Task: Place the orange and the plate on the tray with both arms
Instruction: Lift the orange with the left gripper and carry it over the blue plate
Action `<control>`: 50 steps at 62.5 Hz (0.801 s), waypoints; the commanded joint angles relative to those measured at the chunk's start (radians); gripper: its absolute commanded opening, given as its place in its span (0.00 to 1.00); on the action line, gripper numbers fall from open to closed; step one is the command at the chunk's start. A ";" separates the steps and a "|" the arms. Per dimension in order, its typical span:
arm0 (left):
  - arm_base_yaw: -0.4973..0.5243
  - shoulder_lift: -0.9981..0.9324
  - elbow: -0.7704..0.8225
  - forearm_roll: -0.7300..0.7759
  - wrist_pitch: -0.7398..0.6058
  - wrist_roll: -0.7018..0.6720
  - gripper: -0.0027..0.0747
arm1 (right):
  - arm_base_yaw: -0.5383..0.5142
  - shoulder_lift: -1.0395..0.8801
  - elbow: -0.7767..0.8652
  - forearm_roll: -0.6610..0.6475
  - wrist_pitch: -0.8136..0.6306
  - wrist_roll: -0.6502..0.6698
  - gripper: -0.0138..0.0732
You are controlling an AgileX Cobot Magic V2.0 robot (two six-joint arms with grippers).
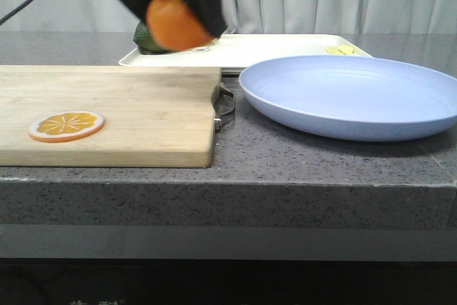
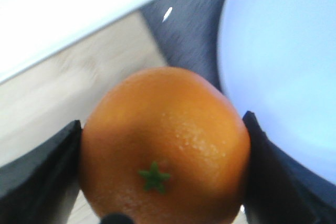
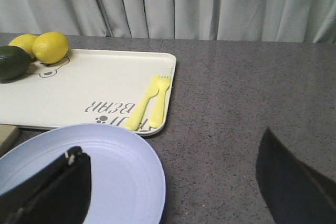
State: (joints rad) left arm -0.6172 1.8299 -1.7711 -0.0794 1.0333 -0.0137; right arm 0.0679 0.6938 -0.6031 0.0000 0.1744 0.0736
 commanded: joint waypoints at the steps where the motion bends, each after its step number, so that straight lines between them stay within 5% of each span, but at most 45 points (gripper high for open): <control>1: -0.036 -0.034 -0.044 -0.057 -0.110 0.003 0.32 | -0.004 0.002 -0.039 0.000 -0.087 0.001 0.90; 34: -0.223 0.100 -0.044 -0.044 -0.413 0.003 0.34 | -0.004 0.002 -0.039 0.000 -0.086 0.001 0.90; 50: -0.232 0.136 -0.044 -0.044 -0.412 0.003 0.71 | -0.004 0.002 -0.039 0.000 -0.086 0.001 0.90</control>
State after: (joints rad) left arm -0.8353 2.0148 -1.7823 -0.1163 0.6840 -0.0107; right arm 0.0679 0.6938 -0.6031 0.0000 0.1729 0.0736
